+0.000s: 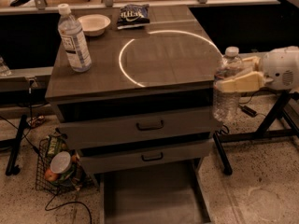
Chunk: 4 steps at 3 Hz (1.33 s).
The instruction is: Place water bottle into bottom drawer
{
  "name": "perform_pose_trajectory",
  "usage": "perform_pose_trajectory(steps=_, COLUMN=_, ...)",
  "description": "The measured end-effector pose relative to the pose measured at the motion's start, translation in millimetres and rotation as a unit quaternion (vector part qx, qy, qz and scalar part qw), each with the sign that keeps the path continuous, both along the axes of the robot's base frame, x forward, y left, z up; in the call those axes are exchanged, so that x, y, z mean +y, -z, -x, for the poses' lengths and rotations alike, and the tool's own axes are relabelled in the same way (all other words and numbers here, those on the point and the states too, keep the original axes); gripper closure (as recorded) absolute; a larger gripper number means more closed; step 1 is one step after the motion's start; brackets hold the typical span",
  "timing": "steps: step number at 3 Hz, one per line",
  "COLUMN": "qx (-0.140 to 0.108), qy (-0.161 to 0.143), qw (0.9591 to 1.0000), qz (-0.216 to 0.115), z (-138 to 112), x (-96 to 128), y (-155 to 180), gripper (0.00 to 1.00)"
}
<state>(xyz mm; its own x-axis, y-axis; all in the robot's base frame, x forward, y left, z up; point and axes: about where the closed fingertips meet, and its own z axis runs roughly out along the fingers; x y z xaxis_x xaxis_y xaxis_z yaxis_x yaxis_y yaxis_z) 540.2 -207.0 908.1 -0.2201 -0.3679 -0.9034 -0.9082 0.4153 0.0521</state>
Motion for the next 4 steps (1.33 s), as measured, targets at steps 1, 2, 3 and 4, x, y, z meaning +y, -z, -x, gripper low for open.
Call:
perform_pose_trajectory(steps=1, qx=0.011, qy=-0.003, qw=0.9996, qz=-0.027, z=0, x=26, y=34, gripper=1.0)
perform_pose_trajectory(steps=2, qx=0.005, qy=-0.011, qw=0.9984, qz=-0.056, z=0, x=52, y=71, gripper=1.0)
perform_pose_trajectory(steps=3, qx=-0.004, qy=-0.032, qw=0.9966, qz=-0.076, z=0, x=80, y=115, gripper=1.0)
perform_pose_trajectory(steps=4, qx=0.014, qy=-0.054, qw=0.9941, qz=-0.093, z=3, x=115, y=194, gripper=1.0)
